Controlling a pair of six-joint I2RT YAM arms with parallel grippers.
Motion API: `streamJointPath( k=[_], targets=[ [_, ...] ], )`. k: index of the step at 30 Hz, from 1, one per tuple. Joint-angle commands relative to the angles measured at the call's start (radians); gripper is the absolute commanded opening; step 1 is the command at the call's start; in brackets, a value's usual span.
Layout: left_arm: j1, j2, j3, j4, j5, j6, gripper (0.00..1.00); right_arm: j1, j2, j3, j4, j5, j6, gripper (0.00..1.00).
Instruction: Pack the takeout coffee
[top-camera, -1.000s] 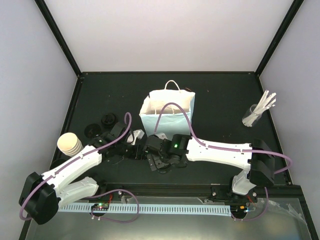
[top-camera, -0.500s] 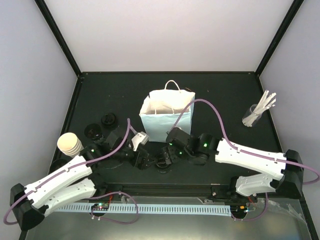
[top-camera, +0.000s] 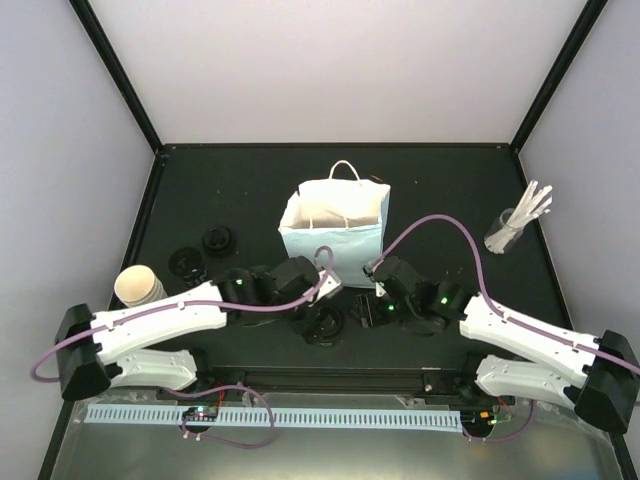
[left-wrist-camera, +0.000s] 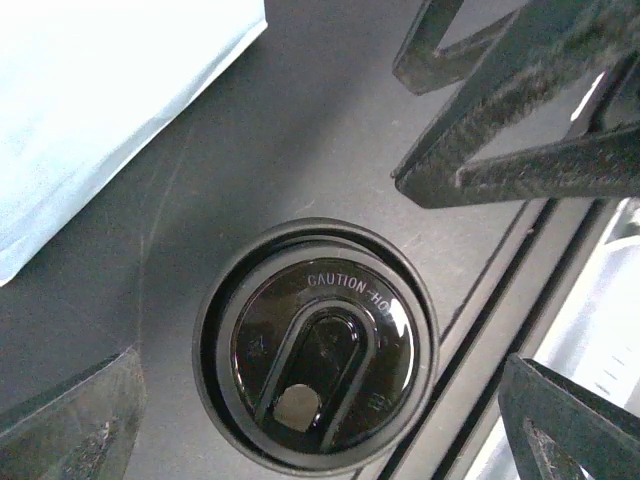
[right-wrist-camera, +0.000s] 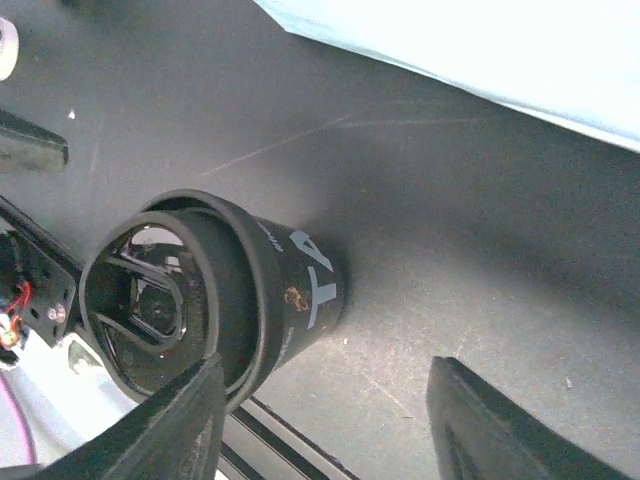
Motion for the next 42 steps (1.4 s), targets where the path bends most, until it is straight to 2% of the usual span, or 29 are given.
streamJointPath(
  k=[1,6,8,12,27,42],
  targets=[
    [-0.047,0.09,0.091,-0.115,-0.153,0.063,0.99,-0.048,-0.046,-0.052,0.119,-0.11,-0.007,0.51],
    [-0.052,0.132,0.116,-0.109,-0.124,0.106,0.99,-0.057,-0.067,-0.089,0.156,-0.138,-0.007,0.12],
    [-0.052,0.147,0.123,-0.114,-0.107,0.121,0.99,-0.057,-0.056,-0.085,0.165,-0.145,-0.008,0.02],
    [-0.051,0.18,0.126,-0.119,-0.061,0.144,0.99,-0.058,-0.011,-0.062,0.183,-0.169,-0.014,0.01],
    [-0.051,0.225,0.125,-0.108,-0.029,0.195,0.99,-0.058,0.079,-0.029,0.221,-0.22,-0.021,0.01],
    [-0.05,0.236,0.116,-0.102,0.003,0.248,0.8,-0.058,0.109,-0.061,0.28,-0.25,0.02,0.01]
  ],
)
